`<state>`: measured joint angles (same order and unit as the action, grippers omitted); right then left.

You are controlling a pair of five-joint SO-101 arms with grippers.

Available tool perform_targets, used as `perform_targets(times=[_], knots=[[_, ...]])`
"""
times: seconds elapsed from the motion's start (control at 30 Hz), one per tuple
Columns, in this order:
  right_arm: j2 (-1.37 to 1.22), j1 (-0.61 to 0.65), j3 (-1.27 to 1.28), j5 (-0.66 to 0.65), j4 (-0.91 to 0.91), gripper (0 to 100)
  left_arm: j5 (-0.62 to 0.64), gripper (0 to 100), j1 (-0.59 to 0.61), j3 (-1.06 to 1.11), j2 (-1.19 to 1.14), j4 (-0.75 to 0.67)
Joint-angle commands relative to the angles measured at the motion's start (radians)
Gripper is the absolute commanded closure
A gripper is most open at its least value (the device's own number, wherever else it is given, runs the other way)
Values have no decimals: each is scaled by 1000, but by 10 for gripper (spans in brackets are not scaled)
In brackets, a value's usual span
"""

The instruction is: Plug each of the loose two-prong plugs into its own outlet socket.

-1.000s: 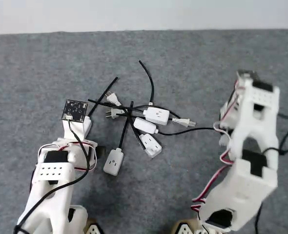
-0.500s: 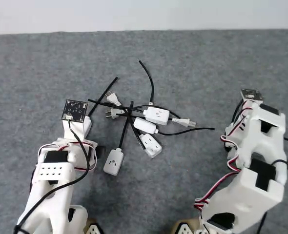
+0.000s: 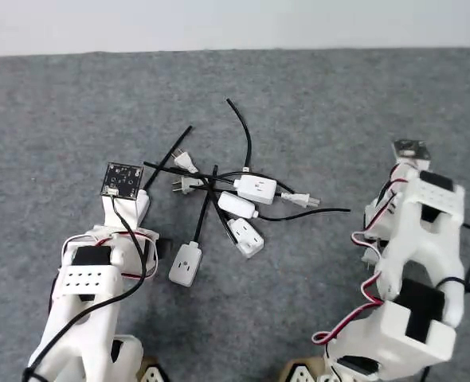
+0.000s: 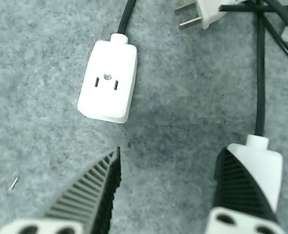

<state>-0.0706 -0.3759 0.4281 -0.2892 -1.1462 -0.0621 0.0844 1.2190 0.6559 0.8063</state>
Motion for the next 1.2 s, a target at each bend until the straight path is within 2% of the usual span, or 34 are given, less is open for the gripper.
perform_targets(times=[0.0,0.1,0.53,0.6,0.77,0.87,1.07,1.17], knots=[[8,12,26,-11,76,936,-5,705,-2,-15,5,-23],[-36,8,51,6,124,936,-5,705,-2,-16,5,-25],[-59,13,51,-3,119,943,-3,705,-28,-16,5,-25],[-61,15,52,-3,119,987,-3,705,-29,-16,5,-25],[-53,38,69,-61,119,989,-3,707,-58,-12,5,-20],[-44,33,38,-31,58,989,-5,763,-77,-12,-2,-20],[166,67,-69,37,-188,989,-9,990,-80,-16,-3,-20],[352,143,-68,49,-272,989,-9,987,-77,-21,-3,-8]])
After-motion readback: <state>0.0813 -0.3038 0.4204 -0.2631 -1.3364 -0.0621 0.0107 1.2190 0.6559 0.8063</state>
